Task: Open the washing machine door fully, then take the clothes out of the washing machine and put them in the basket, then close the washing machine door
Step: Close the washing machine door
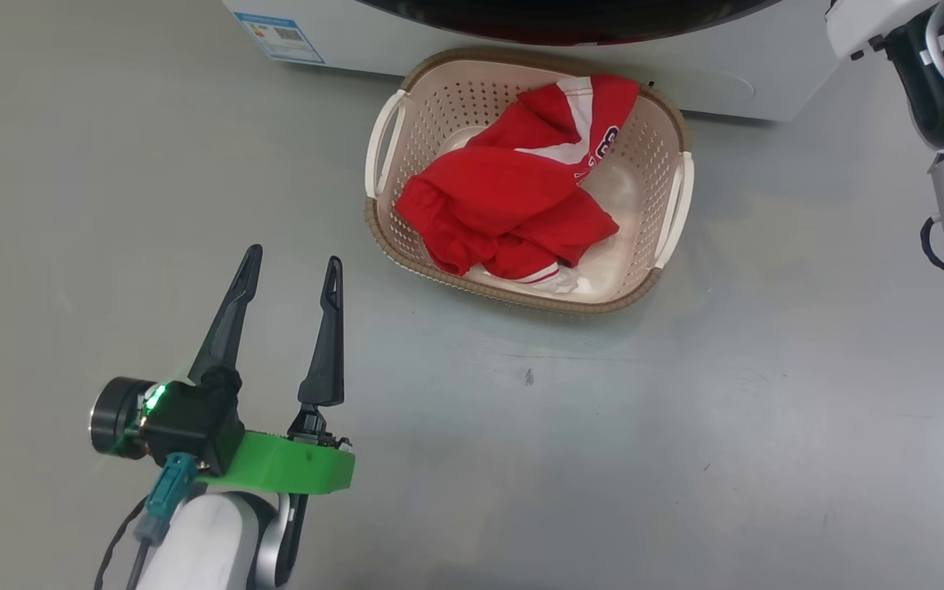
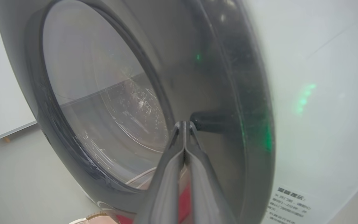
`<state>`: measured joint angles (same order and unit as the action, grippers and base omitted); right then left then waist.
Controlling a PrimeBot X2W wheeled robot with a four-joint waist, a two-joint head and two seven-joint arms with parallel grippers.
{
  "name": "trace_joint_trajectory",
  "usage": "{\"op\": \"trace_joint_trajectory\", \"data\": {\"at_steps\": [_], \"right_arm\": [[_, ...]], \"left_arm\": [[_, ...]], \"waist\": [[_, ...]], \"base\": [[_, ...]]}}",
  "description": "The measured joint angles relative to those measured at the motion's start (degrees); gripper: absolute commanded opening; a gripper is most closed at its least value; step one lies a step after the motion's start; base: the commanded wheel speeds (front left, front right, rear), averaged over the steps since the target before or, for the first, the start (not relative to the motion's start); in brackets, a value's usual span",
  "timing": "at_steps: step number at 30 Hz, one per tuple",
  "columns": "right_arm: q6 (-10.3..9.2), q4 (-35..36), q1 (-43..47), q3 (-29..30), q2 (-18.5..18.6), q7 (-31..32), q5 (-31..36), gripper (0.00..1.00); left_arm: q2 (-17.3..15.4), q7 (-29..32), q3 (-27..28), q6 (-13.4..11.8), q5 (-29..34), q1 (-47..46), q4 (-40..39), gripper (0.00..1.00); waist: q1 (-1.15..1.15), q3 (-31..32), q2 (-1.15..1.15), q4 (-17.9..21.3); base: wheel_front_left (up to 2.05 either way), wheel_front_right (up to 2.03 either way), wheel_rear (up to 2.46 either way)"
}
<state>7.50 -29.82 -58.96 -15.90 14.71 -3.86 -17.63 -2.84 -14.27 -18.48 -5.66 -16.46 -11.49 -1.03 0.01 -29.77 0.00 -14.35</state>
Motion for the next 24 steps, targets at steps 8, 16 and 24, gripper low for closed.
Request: {"op": "trace_joint_trajectory", "data": {"at_steps": [8,16,24], "right_arm": [[0.04,-2.7,-1.5,0.2,-0.3,-1.6,-0.4,0.0],[0.0,-5.1,-1.6,-1.4,-0.7,-4.0,-0.3,0.0],[-0.02,-6.9,4.0,-3.7,-1.8,-7.1,-0.5,0.0]], "left_arm": [[0.1,0.0,0.3,0.0,0.0,-0.3,0.6,1.0],[0.2,-0.2,0.9,0.0,0.0,-0.4,1.8,1.0],[0.2,-0.2,1.8,0.0,0.0,-0.5,2.6,1.0]], "waist": [[0.0,-0.2,0.0,-0.6],[0.0,0.3,0.0,-0.3],[0.0,2.4,0.0,0.9]], "base": [[0.0,0.0,0.0],[0.0,0.0,0.0],[0.0,0.0,0.0]]}}
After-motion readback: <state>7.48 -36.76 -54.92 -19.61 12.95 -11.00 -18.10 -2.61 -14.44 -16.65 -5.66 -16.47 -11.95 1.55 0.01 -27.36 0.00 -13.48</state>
